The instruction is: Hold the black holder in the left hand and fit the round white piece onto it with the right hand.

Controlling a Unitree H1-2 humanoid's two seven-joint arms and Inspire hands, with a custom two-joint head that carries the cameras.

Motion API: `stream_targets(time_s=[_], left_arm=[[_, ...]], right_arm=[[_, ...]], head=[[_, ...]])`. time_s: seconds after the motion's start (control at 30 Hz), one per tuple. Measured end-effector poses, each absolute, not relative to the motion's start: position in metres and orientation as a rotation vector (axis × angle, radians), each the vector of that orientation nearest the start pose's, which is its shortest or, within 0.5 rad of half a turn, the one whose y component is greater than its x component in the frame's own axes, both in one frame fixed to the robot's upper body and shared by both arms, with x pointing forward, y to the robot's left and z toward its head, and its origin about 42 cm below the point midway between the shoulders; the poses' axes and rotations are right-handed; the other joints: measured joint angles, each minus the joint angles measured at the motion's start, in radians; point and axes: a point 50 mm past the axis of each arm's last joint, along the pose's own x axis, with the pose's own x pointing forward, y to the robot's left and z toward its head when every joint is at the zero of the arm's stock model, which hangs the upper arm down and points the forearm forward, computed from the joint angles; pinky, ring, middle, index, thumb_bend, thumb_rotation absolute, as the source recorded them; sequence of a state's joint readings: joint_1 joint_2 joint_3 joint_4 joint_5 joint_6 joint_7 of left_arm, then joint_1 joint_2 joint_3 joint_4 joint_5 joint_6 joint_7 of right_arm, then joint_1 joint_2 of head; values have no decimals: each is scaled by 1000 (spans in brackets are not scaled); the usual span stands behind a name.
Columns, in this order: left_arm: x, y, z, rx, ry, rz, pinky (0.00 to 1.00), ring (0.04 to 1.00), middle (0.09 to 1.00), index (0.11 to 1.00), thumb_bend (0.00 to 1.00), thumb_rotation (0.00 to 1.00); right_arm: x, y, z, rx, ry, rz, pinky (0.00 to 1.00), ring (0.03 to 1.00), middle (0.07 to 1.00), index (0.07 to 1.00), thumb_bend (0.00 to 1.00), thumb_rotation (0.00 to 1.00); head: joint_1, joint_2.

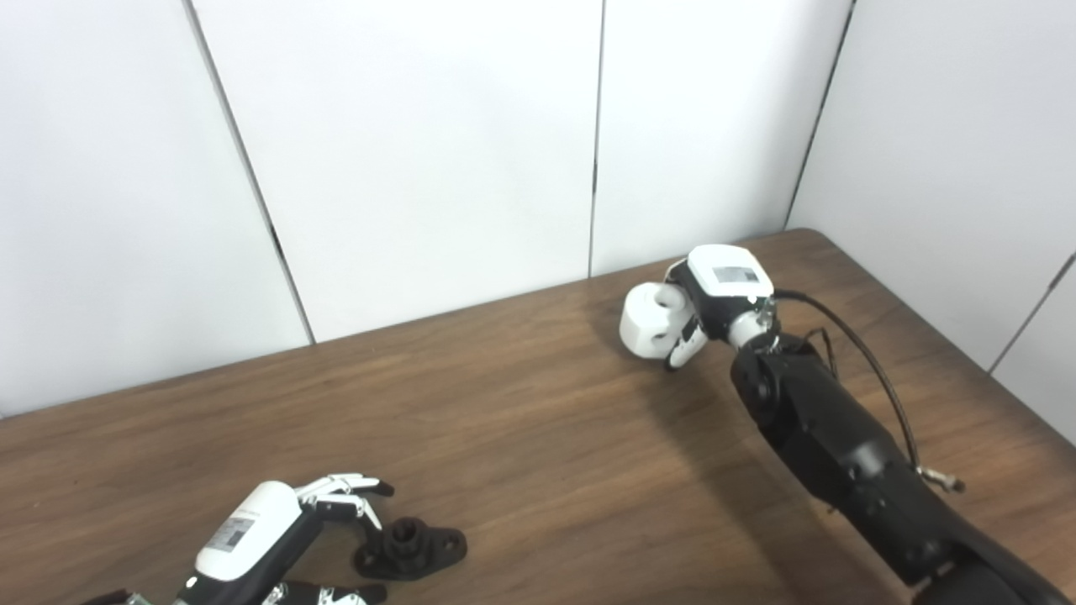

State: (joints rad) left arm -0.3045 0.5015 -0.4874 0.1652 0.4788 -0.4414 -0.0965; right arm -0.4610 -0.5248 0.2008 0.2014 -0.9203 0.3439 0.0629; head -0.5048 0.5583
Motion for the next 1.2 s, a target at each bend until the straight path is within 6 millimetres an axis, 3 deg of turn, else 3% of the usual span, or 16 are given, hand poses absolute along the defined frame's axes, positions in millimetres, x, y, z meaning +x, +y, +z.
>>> stream_targets(time_s=[0.5, 0.63, 0.9, 1.2], left_arm=[[337, 215, 136, 1055, -471, -726, 651, 839, 811, 487, 523, 54], [338, 213, 133, 1052, -473, -708, 641, 839, 810, 486, 523, 54], [339, 204, 131, 1057, -470, -686, 653, 855, 819, 486, 523, 54], [340, 194, 130, 1062, -479, -654, 636, 844, 807, 485, 523, 55]], right_arm=[[373, -294, 254, -1393, -253, -38, 667, 716, 709, 484, 517, 141], [360, -281, 254, -1379, -298, 20, 665, 715, 712, 483, 517, 142], [333, -236, 247, -1271, -406, 167, 660, 711, 713, 482, 517, 144], [316, -211, 247, -1202, -497, 267, 646, 703, 703, 481, 517, 140]], head=[[239, 83], [282, 97], [379, 129], [480, 161]])
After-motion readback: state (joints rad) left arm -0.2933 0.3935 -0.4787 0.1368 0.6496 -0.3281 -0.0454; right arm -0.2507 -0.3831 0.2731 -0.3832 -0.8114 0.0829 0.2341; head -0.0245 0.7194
